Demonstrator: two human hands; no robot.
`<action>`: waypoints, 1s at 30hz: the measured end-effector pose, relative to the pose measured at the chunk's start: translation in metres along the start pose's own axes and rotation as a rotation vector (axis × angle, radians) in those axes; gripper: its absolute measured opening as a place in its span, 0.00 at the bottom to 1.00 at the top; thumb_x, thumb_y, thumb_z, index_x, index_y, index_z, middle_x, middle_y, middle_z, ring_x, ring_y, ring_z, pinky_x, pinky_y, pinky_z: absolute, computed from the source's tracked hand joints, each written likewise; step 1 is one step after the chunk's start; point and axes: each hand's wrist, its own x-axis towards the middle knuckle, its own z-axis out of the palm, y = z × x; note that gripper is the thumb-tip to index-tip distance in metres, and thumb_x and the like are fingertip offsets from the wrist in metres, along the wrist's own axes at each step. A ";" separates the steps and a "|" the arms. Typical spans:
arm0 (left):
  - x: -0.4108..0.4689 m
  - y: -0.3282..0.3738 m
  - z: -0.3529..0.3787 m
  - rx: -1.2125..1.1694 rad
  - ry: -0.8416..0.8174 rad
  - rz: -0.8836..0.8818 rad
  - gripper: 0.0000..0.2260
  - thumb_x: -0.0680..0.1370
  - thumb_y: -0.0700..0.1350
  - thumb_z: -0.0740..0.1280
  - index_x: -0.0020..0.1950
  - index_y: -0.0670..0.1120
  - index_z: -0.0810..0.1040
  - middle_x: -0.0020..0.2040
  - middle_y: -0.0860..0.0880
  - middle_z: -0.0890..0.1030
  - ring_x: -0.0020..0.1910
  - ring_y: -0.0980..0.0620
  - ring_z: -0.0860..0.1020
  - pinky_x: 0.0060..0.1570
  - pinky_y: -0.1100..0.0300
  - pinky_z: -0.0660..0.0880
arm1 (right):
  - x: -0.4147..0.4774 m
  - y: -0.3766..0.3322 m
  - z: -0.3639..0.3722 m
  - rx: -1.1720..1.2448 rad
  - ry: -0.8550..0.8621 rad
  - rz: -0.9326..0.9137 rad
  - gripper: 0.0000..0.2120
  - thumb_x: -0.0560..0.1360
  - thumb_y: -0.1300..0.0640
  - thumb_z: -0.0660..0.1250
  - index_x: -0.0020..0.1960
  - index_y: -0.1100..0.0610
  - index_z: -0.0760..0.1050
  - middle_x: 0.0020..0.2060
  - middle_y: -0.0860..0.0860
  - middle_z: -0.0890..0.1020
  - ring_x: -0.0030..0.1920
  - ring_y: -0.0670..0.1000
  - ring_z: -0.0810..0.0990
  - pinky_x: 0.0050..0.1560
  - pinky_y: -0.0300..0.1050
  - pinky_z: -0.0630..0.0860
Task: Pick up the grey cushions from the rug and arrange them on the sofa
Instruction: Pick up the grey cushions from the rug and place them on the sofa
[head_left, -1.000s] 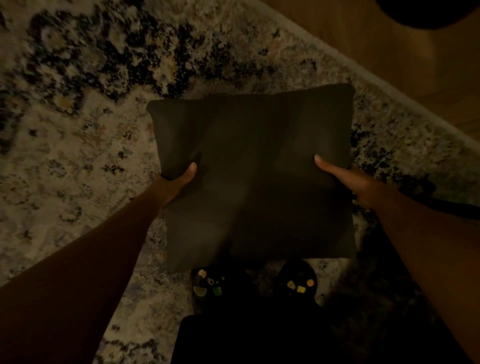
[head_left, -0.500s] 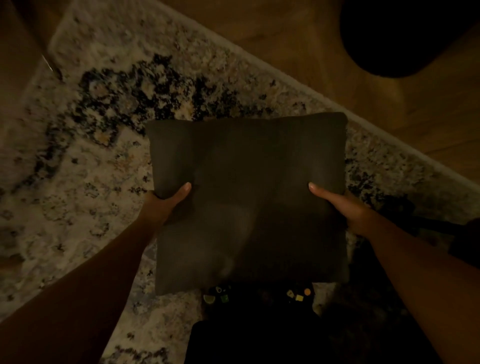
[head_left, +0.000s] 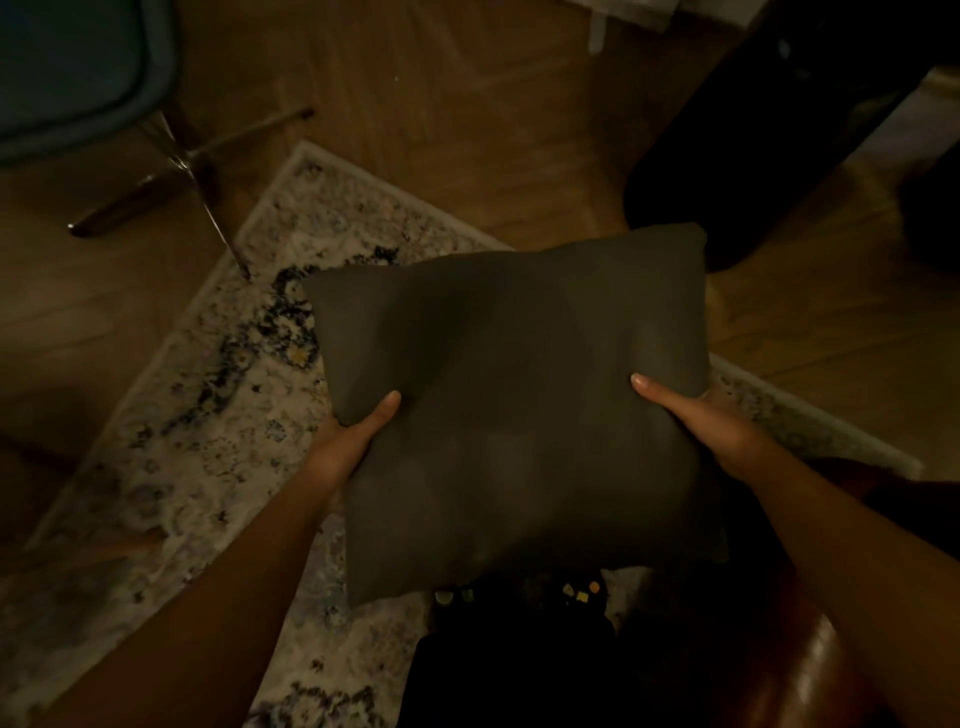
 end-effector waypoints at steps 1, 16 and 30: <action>-0.016 0.011 -0.001 0.004 0.003 0.023 0.28 0.69 0.53 0.73 0.66 0.45 0.72 0.58 0.48 0.79 0.48 0.54 0.80 0.41 0.62 0.77 | -0.016 -0.013 -0.003 -0.011 0.014 -0.023 0.43 0.56 0.41 0.79 0.68 0.52 0.71 0.60 0.49 0.78 0.58 0.51 0.78 0.59 0.47 0.73; -0.269 0.137 0.013 -0.019 -0.049 0.392 0.24 0.70 0.49 0.73 0.64 0.44 0.75 0.56 0.48 0.80 0.48 0.54 0.79 0.49 0.60 0.73 | -0.252 -0.138 -0.104 0.110 0.142 -0.395 0.28 0.64 0.49 0.76 0.61 0.47 0.69 0.49 0.40 0.79 0.48 0.39 0.78 0.43 0.36 0.74; -0.381 0.249 0.049 0.102 -0.375 0.683 0.22 0.71 0.50 0.74 0.63 0.46 0.75 0.55 0.48 0.80 0.51 0.50 0.79 0.52 0.58 0.74 | -0.390 -0.187 -0.153 0.242 0.497 -0.533 0.58 0.48 0.29 0.79 0.70 0.53 0.66 0.61 0.49 0.78 0.58 0.52 0.79 0.62 0.54 0.76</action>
